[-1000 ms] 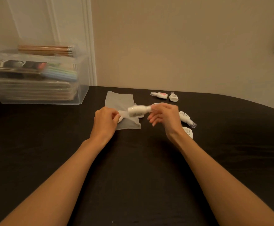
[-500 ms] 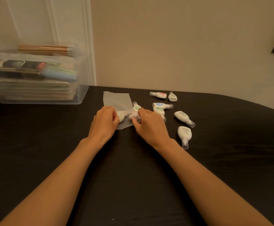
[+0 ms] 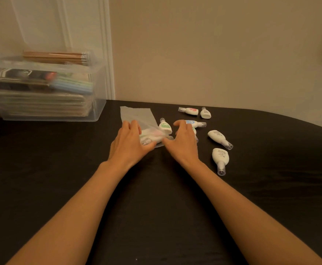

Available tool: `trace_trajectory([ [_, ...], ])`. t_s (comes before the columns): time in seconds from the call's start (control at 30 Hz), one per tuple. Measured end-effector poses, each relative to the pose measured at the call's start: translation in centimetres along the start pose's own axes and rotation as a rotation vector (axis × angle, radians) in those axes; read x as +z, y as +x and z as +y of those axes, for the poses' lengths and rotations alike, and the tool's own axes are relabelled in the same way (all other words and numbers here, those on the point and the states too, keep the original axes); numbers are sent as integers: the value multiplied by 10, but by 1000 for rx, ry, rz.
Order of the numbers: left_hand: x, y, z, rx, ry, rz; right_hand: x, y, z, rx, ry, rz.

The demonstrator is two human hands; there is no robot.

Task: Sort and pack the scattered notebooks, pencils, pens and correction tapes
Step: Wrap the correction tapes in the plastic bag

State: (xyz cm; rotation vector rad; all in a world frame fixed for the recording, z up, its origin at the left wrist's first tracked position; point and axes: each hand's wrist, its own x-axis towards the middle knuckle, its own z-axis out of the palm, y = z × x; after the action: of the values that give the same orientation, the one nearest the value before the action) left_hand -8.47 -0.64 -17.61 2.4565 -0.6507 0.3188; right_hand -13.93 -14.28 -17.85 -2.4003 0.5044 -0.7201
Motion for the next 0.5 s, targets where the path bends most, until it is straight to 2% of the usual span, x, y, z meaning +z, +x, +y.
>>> trace_trajectory([
  [0.07,3,0,4,-15,64,1,3,4,3,71,-35,-121],
  [0.37,5,3,2,-139,-4,102,4,6,3,-30,-106,-162],
  [0.43,6,5,2,-130,-34,107,3,6,4,-7,-11,-161],
  [0.5,8,7,2,-84,-37,88,1,10,4,63,184,-70],
])
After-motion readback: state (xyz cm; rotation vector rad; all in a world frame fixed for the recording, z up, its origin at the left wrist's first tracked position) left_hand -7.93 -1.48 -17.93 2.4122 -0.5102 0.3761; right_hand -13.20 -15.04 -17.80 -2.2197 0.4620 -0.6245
